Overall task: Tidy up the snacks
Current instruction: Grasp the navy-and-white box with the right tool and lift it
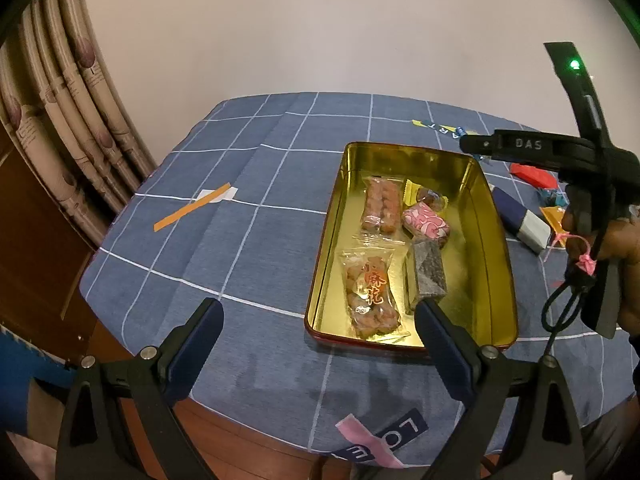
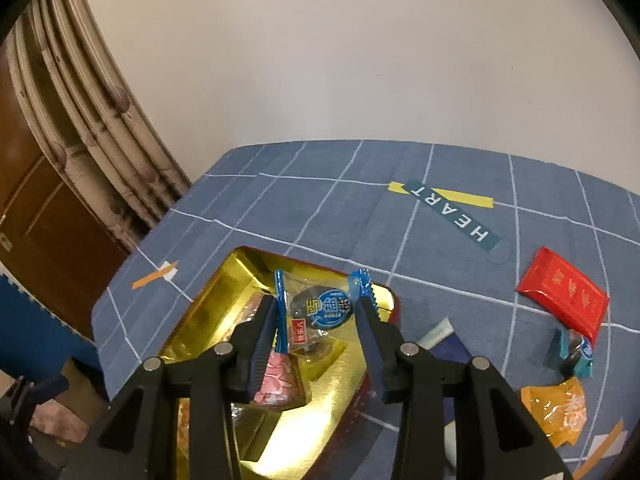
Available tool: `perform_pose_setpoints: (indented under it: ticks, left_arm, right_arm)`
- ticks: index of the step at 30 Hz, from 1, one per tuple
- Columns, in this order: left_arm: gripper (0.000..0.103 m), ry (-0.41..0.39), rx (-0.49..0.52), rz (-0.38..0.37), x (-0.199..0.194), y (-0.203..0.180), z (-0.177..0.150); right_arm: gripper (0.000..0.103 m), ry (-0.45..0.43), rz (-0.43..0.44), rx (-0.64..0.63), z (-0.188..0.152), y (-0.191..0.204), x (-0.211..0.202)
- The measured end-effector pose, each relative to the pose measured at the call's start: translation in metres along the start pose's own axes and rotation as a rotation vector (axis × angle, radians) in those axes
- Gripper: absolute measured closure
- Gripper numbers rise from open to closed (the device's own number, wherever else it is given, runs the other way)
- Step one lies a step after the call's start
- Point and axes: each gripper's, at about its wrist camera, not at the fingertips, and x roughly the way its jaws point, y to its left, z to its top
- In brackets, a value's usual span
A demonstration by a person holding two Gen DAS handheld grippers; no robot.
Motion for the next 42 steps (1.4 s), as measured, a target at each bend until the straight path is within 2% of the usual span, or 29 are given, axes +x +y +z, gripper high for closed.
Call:
perform_pose_setpoints:
  ticks: [4,6,9,11,15,20,24,28,37,42]
  left_arm:
    - [0.008,-0.004,0.006,0.003,-0.001,-0.001,0.0]
    - [0.008,-0.003,0.007,0.004,-0.001,-0.002,0.0]
    - [0.008,-0.008,0.007,0.006,-0.002,-0.002,-0.001]
    - [0.008,-0.008,0.004,0.005,-0.002,-0.002,-0.001]
    - [0.008,-0.007,0.001,0.004,-0.002,0.0,0.0]
    - [0.008,-0.014,-0.005,0.0,-0.005,0.0,0.0]
    - [0.008,-0.009,-0.004,-0.008,-0.006,-0.004,-0.001]
    - [0.008,-0.015,0.017,-0.004,-0.008,-0.011,-0.003]
    - [0.008,-0.012,0.023,0.004,-0.003,-0.012,-0.005]
    - [0.008,0.005,0.025,-0.002,0.002,-0.012,-0.004]
  right_arm:
    - [0.061,0.026,-0.016,-0.031,0.001,0.013,0.012]
    - [0.055,0.035,-0.029,-0.036,0.002,0.017,0.018]
    - [0.054,0.029,-0.025,-0.028,0.005,0.018,0.019]
    - [0.044,0.018,-0.021,-0.017,0.007,0.017,0.015]
    - [0.044,-0.032,0.002,-0.016,0.008,0.012,-0.009]
    - [0.044,-0.05,-0.075,-0.109,-0.014,-0.014,-0.058]
    - [0.044,0.059,-0.116,-0.175,-0.041,-0.047,-0.078]
    - [0.044,0.136,-0.139,-0.267,-0.053,-0.053,-0.073]
    - [0.039,0.294,-0.204,-0.462,-0.049,-0.032,0.002]
    - [0.037,0.396,-0.18,-0.433,-0.043,-0.046,0.039]
